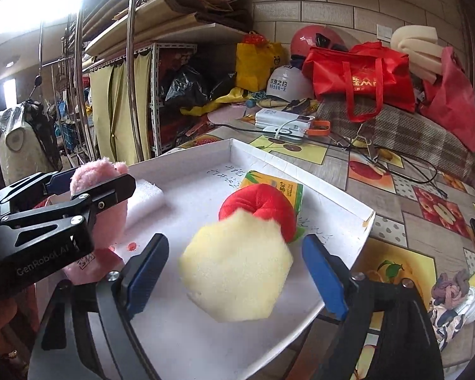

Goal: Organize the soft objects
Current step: 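Lower the pink ball and yellow sponge into the white box and open both grippers, then move both grippers back from the white box to the pile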

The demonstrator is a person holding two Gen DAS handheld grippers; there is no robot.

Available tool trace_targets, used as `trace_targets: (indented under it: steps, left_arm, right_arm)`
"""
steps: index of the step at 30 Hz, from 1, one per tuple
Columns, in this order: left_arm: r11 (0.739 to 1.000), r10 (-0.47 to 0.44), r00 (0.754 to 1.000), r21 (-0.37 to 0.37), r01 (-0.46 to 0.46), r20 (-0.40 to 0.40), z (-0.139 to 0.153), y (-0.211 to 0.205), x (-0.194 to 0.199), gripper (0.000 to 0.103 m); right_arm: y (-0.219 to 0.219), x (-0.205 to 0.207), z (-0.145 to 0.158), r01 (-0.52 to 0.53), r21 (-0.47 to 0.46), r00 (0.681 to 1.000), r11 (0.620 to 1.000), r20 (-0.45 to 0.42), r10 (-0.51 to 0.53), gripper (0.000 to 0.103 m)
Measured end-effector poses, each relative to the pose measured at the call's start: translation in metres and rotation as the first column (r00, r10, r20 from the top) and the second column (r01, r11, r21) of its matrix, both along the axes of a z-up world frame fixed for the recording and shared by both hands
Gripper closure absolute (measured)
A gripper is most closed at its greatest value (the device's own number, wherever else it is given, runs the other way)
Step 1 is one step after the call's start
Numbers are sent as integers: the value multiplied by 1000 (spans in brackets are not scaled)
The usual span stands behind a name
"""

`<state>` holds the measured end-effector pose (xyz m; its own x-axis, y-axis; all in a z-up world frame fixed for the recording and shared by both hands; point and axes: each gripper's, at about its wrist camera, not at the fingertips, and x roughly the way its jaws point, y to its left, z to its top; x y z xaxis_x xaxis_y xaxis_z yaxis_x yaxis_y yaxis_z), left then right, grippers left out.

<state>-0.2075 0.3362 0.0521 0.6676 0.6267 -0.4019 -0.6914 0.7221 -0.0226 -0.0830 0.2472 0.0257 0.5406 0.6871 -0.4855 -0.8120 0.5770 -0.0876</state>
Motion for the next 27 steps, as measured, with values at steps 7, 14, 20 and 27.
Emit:
trace_targets:
  steps: [7,14,20,27]
  left_arm:
    - [998,64,997,25,-65,30,1,1,-9,0]
    - [989,149,986,-20,-148,80,1,10,-24,0]
    - [983,182,978,3,-184,98,2,6,-28,0]
    - [975,222,968,-5,-223,115,1,1,-37,0]
  right_arm:
    - [2,-7,1,20,-10,998,1000,54,-19,0]
    - [-5,-12,4,43,29,995,999,94,-46,0]
    - [-23,-26,9,86,118,987,989,123,-101,0]
    - [-33,-49,8,98,118,984,988,135,-114,0]
